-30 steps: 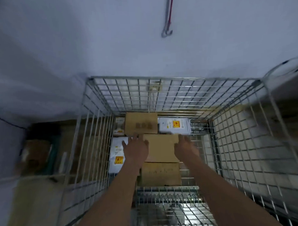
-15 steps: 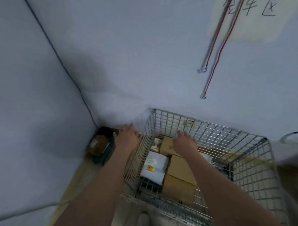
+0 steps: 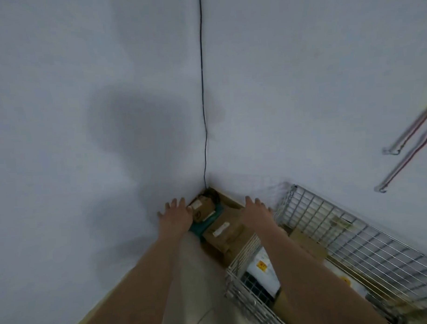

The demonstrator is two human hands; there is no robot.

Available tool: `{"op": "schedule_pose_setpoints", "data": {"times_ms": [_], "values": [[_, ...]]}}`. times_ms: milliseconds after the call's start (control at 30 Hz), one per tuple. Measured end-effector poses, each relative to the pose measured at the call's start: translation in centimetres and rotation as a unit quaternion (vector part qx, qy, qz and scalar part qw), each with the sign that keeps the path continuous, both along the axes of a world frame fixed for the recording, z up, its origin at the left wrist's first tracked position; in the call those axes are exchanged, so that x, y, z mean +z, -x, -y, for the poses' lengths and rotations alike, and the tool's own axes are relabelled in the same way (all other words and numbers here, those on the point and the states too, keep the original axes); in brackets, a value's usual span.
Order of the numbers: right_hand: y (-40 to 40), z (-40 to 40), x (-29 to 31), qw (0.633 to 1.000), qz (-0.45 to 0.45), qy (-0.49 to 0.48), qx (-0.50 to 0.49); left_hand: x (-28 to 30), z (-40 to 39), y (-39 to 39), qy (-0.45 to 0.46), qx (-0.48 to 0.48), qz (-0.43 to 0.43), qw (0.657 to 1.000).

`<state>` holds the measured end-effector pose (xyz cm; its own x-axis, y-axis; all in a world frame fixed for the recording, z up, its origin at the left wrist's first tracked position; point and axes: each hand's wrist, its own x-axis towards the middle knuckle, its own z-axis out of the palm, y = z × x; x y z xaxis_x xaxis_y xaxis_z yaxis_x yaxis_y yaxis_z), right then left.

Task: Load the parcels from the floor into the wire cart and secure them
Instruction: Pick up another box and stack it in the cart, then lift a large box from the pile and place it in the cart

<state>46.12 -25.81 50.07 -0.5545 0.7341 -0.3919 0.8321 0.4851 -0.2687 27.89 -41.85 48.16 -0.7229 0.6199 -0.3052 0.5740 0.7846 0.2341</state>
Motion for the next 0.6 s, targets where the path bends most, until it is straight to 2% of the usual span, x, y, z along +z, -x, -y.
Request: {"op": "schedule_pose_setpoints", "data": {"times_ms": [300,600], "values": [[12.9,5.9,-2.1,0.999,0.043,-0.004,0.014,-2.9,3.5,11.1,0.025,-0.032,0.036,0.999],[18.4,5.3,-4.0,0.994,0.102,0.029,-0.007,-5.5,0.2,17.1,0.033,-0.084,0.076,0.993]]}}
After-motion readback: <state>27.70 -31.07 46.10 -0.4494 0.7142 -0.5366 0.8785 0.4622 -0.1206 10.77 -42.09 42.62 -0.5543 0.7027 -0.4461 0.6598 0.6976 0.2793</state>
